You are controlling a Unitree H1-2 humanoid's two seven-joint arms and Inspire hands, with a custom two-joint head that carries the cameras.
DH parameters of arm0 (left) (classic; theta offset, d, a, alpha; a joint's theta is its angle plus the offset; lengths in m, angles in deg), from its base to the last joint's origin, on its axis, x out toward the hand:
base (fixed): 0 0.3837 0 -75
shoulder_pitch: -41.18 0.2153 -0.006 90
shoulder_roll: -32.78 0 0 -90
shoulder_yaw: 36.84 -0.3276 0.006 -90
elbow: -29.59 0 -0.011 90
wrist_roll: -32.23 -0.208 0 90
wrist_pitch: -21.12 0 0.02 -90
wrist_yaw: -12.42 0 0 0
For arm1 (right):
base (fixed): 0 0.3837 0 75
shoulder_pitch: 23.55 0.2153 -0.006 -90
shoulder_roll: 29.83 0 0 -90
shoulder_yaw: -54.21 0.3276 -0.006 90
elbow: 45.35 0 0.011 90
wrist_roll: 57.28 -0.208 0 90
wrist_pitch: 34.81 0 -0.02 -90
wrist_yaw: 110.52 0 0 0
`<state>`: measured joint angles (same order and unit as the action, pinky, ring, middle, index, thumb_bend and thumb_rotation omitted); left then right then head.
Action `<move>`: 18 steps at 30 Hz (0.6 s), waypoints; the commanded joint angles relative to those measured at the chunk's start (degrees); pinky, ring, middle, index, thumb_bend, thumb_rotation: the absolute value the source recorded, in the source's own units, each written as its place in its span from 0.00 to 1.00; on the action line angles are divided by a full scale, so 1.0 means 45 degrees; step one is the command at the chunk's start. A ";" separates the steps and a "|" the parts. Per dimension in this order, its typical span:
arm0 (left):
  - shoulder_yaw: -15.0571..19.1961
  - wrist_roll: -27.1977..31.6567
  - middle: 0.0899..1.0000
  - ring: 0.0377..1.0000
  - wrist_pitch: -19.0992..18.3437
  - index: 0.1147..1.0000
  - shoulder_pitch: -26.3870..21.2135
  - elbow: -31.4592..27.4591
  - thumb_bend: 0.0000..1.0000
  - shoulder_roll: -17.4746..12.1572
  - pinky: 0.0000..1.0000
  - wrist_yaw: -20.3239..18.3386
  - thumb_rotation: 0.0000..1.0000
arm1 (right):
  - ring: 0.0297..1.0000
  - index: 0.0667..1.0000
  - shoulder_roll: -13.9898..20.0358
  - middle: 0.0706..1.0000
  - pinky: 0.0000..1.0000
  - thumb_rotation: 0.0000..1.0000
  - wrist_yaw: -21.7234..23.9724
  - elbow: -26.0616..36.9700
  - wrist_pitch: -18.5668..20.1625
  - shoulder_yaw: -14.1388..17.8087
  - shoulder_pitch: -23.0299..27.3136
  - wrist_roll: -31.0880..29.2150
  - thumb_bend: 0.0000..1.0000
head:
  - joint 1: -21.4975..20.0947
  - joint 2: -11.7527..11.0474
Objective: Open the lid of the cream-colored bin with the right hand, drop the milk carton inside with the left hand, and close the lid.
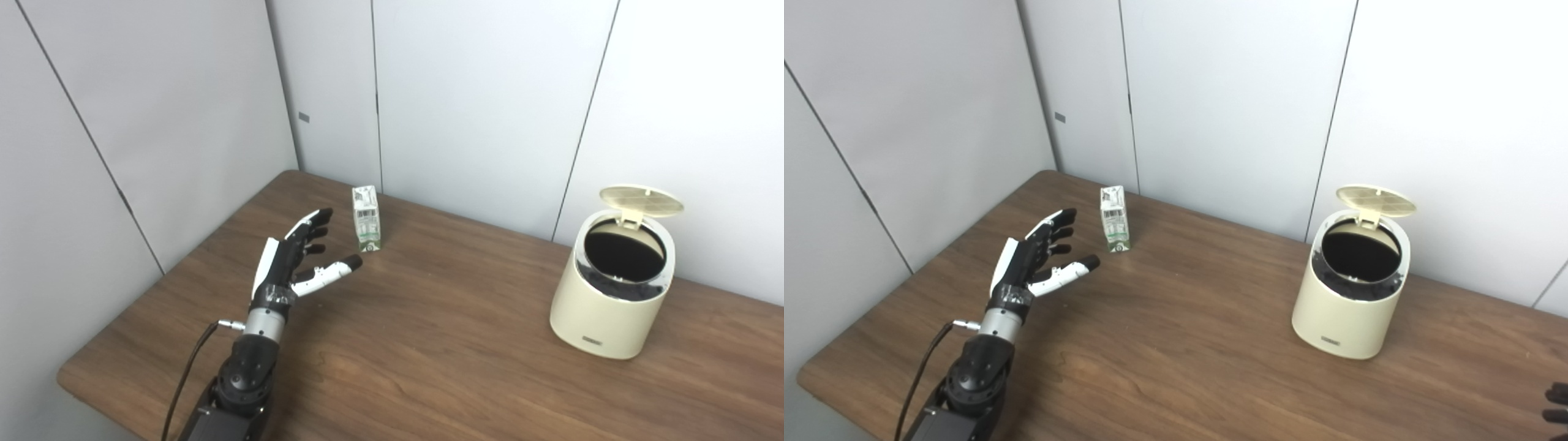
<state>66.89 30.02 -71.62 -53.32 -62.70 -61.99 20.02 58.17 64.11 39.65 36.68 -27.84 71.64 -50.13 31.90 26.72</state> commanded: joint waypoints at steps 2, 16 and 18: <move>0.0073 -0.0053 0.91 0.90 -0.0569 0.93 -0.0728 -0.0636 1.00 -0.0509 0.83 -0.0373 0.45 | 0.54 0.57 -0.0103 0.59 0.35 0.88 -0.0067 0.0057 -0.0143 -0.0016 0.0051 -0.0021 0.72 | 0.0011 0.0002; 0.0584 0.0240 0.95 0.95 -0.3026 0.95 -0.1752 -0.1200 1.00 -0.1067 0.91 -0.1309 0.41 | 0.55 0.57 -0.0286 0.60 0.35 0.87 -0.0105 -0.0142 -0.0242 -0.0025 0.0147 -0.0178 0.83 | -0.0036 -0.0189; 0.0695 0.0308 0.95 0.95 -0.2916 0.94 -0.1855 -0.1120 1.00 -0.1123 0.89 -0.1282 0.41 | 0.55 0.57 -0.0294 0.60 0.36 0.86 -0.0092 -0.0243 -0.0424 -0.0032 0.0184 -0.0270 0.83 | -0.0036 -0.0189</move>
<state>68.98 32.00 -85.85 -59.02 -66.42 -64.87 13.91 57.71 64.10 39.49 37.05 -27.86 71.87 -50.85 31.73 25.84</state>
